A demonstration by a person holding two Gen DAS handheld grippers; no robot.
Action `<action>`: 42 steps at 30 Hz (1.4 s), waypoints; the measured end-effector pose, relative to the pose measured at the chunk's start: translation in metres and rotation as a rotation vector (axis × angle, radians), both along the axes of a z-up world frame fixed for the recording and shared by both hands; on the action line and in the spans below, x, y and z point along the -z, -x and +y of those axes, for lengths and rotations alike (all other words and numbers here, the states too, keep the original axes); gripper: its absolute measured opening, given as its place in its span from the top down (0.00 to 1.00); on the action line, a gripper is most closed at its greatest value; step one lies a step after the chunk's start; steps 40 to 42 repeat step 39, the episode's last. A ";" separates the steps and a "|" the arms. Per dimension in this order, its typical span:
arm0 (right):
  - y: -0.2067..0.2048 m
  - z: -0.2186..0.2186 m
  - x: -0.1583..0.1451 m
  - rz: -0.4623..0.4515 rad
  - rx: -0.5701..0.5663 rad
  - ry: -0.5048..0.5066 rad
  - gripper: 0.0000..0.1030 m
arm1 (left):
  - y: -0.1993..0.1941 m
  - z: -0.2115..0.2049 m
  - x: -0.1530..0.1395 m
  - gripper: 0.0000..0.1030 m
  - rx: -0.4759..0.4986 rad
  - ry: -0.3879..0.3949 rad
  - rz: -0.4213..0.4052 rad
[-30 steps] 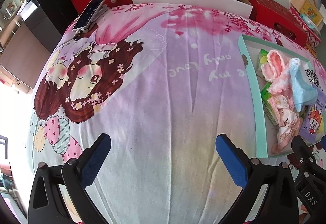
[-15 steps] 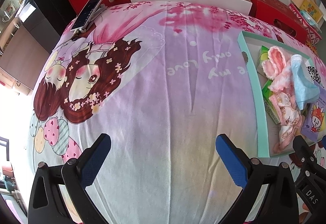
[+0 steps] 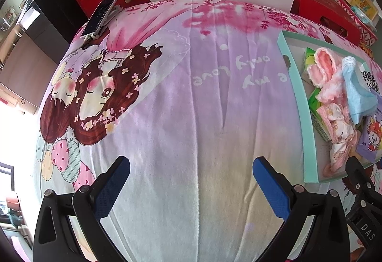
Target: Organize soft objects
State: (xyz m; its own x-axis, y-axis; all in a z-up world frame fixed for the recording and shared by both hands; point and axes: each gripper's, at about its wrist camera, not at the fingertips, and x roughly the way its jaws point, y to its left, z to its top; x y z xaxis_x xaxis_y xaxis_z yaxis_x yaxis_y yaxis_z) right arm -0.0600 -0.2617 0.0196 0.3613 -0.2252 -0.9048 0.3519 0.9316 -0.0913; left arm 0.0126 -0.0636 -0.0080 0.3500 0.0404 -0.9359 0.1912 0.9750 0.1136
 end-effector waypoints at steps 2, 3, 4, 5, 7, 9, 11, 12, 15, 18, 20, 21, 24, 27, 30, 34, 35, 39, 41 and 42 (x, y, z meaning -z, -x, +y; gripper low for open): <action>0.001 -0.002 0.000 0.000 0.002 0.000 0.00 | 0.000 0.000 0.000 0.01 0.002 -0.003 0.000; 0.001 -0.002 0.000 0.001 0.002 0.000 0.00 | 0.001 -0.001 0.001 0.01 0.003 -0.003 0.001; 0.001 -0.002 0.000 0.002 0.003 0.001 0.00 | 0.001 -0.001 0.001 0.01 0.005 -0.004 0.001; 0.001 -0.002 0.000 0.002 0.002 0.001 0.00 | 0.001 -0.001 0.001 0.01 0.006 -0.004 0.002; 0.001 -0.003 0.000 0.003 0.001 0.002 0.00 | 0.001 -0.001 0.001 0.01 0.008 -0.005 0.003; 0.001 -0.002 0.000 0.003 0.001 0.002 0.00 | 0.001 -0.001 0.001 0.01 0.009 -0.004 0.004; 0.000 -0.002 0.001 0.005 0.002 0.003 0.00 | 0.001 -0.001 0.001 0.01 0.008 -0.005 0.003; 0.000 -0.002 0.001 0.006 0.001 0.004 0.00 | 0.001 -0.001 0.001 0.01 0.008 -0.004 0.004; 0.000 -0.001 0.002 0.010 -0.002 0.007 0.00 | 0.001 -0.001 0.001 0.01 0.007 -0.002 0.004; 0.001 -0.001 0.002 0.010 -0.002 0.008 0.00 | 0.001 -0.001 0.002 0.01 0.007 -0.001 0.005; 0.000 -0.001 0.002 0.011 -0.002 0.008 0.00 | 0.001 -0.001 0.001 0.01 0.008 -0.002 0.005; 0.000 -0.001 0.002 0.011 -0.002 0.008 0.00 | 0.001 -0.001 0.001 0.01 0.008 -0.001 0.005; 0.000 -0.001 0.002 0.011 -0.002 0.008 0.00 | 0.001 -0.001 0.001 0.01 0.007 -0.002 0.005; 0.000 -0.001 0.002 0.013 -0.002 0.009 0.00 | 0.001 -0.001 0.001 0.01 0.006 -0.002 0.006; 0.000 -0.001 0.002 0.012 -0.001 0.010 0.00 | 0.001 -0.001 0.002 0.01 0.006 0.001 0.008; 0.002 -0.005 0.001 0.007 0.008 0.012 0.00 | 0.002 0.001 0.002 0.01 0.003 0.019 0.008; 0.002 -0.006 0.002 0.007 0.010 0.012 0.00 | 0.003 0.001 0.001 0.01 0.002 0.028 0.001; 0.002 -0.008 0.001 0.005 0.017 0.013 0.00 | 0.003 0.002 -0.002 0.01 0.005 0.035 -0.011; 0.002 -0.008 0.001 0.005 0.017 0.013 0.00 | 0.003 0.002 -0.002 0.01 0.005 0.035 -0.011; 0.002 -0.008 0.001 0.005 0.017 0.013 0.00 | 0.003 0.002 -0.002 0.01 0.005 0.035 -0.011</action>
